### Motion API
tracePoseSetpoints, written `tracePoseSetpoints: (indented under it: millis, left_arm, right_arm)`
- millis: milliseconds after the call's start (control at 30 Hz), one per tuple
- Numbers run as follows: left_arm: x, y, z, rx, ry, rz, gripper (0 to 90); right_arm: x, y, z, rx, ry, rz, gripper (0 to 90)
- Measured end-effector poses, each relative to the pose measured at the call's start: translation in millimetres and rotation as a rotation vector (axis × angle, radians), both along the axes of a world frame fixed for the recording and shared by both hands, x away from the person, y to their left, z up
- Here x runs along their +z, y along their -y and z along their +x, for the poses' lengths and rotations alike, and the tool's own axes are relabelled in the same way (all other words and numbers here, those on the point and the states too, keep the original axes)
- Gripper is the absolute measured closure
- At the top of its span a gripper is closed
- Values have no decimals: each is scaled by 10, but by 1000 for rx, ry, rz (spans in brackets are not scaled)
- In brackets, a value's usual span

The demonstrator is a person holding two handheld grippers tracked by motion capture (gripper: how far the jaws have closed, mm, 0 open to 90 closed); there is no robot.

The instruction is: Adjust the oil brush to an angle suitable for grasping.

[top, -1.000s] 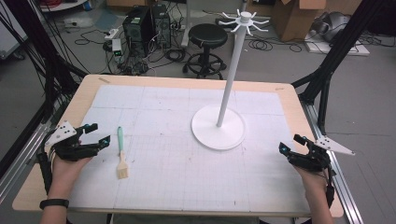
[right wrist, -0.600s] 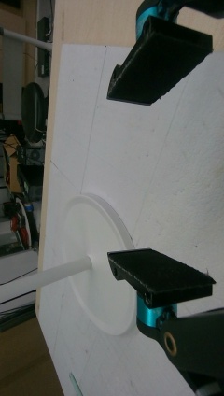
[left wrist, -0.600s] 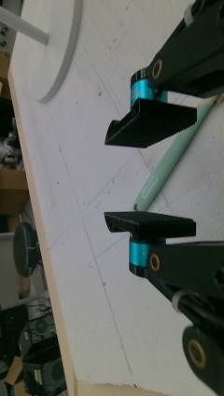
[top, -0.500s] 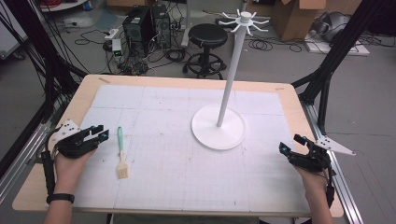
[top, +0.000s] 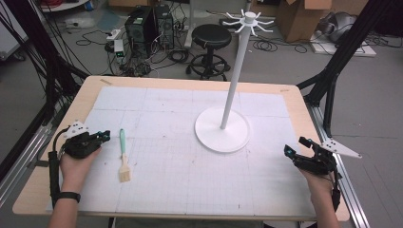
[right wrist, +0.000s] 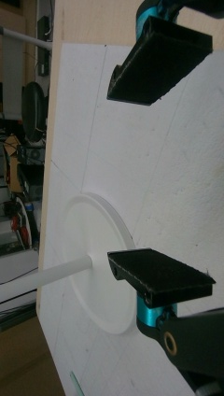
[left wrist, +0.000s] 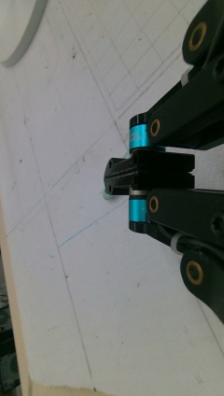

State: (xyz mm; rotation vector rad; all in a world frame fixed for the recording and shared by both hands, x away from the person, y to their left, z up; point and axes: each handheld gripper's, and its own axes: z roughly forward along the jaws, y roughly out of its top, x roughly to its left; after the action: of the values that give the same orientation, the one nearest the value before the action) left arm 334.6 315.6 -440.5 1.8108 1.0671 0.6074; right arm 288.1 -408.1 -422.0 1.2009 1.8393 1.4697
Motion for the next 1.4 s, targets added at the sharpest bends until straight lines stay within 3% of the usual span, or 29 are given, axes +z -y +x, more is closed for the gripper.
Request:
tracePoseSetpoints:
  millis: [133, 167, 267, 467, 500, 700, 800, 867, 1400]
  left_arm:
    - [-27, 26, 42, 0, -24, 15, 897]
    - [-45, 31, 73, 6, -52, 39, 897]
    - [-38, 76, 130, 4, -84, 71, 898]
    - [-40, 147, 191, 19, -98, 76, 899]
    - [-70, 144, 211, 34, -120, 84, 899]
    - [-88, 169, 235, 25, -116, 79, 899]
    - [-96, 199, 267, 25, -141, 108, 899]
    - [-96, 216, 287, 31, -146, 86, 900]
    - [-86, 656, 470, -71, -149, 109, 900]
  right_arm:
    - [-1, 0, 2, -3, 2, 6, 180]
    - [-3, 3, 6, 0, 4, 6, 180]
    - [-5, 2, 9, 1, -3, 5, 180]
    - [-9, -4, 15, 5, -4, 0, 180]
    - [-7, -4, 13, 4, -4, 3, 180]
    - [-10, 4, 20, 6, -4, 4, 180]
    - [-11, -3, 20, 6, -6, 5, 180]
    - [-10, -2, 20, 6, -6, 3, 180]
    - [-10, 4, 20, 11, -5, 2, 181]
